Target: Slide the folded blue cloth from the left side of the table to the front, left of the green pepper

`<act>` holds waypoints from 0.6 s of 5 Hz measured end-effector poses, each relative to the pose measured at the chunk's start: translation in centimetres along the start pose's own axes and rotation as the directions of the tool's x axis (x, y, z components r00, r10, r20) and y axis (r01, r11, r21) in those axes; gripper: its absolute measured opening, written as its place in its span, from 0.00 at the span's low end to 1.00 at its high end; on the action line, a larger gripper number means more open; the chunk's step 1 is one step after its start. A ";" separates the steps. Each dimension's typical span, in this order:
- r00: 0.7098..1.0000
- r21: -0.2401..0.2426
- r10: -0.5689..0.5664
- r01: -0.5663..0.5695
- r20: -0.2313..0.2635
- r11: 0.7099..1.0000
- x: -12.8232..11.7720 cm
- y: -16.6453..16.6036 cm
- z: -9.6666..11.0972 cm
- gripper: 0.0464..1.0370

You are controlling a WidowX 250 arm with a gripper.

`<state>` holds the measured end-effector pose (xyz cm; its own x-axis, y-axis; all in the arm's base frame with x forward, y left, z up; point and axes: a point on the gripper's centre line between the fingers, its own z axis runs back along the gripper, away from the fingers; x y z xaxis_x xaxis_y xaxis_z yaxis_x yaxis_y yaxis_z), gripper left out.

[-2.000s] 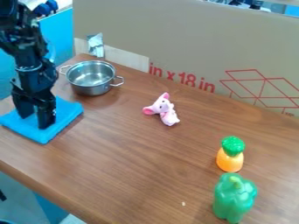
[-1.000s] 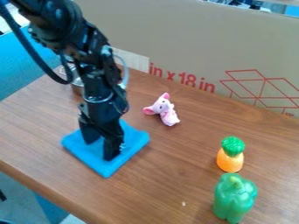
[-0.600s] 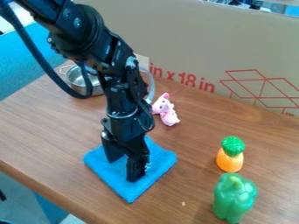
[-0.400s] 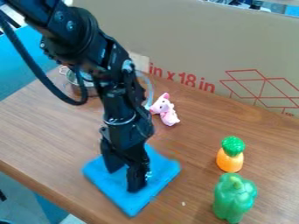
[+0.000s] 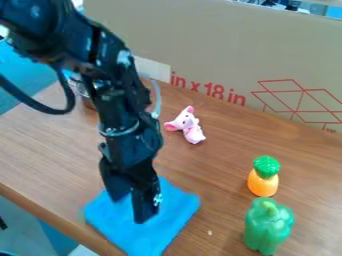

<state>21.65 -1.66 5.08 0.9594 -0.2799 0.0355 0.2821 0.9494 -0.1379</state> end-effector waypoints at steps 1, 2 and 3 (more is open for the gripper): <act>1.000 0.066 -0.015 0.013 0.017 0.998 -0.4 0.6 1.7 0.96; 1.000 0.100 -0.020 0.020 0.005 0.995 -1.2 1.6 2.6 0.96; 0.999 0.112 0.037 -0.034 -0.028 0.993 -2.4 3.1 2.8 0.96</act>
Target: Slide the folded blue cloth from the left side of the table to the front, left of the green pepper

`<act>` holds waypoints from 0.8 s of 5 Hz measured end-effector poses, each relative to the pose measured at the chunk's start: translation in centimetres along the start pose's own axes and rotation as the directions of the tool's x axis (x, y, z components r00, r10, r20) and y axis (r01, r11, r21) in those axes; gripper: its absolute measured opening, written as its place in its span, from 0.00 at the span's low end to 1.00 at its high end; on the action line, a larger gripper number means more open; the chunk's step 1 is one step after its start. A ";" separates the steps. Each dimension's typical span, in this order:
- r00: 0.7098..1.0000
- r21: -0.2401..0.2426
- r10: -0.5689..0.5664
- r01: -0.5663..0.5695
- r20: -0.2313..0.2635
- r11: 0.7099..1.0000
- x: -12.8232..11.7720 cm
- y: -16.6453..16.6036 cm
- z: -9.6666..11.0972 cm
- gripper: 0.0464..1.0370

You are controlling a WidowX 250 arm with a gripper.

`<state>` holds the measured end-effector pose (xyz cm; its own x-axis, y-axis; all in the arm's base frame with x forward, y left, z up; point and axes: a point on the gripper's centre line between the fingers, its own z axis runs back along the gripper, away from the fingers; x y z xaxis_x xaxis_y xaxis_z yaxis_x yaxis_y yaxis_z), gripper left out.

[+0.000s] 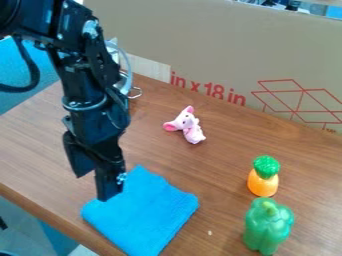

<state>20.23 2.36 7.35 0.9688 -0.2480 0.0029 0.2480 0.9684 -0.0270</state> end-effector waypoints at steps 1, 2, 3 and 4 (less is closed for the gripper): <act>0.999 -0.010 0.017 -0.017 -0.028 1.000 -0.5 0.7 -0.2 0.96; 0.999 0.004 0.021 -0.020 -0.039 1.000 -0.4 1.0 -0.3 0.96; 0.999 0.005 0.020 -0.020 -0.040 1.000 -0.4 1.0 -0.3 0.96; 0.999 0.005 0.020 -0.020 -0.040 1.000 -0.4 1.0 -0.3 0.96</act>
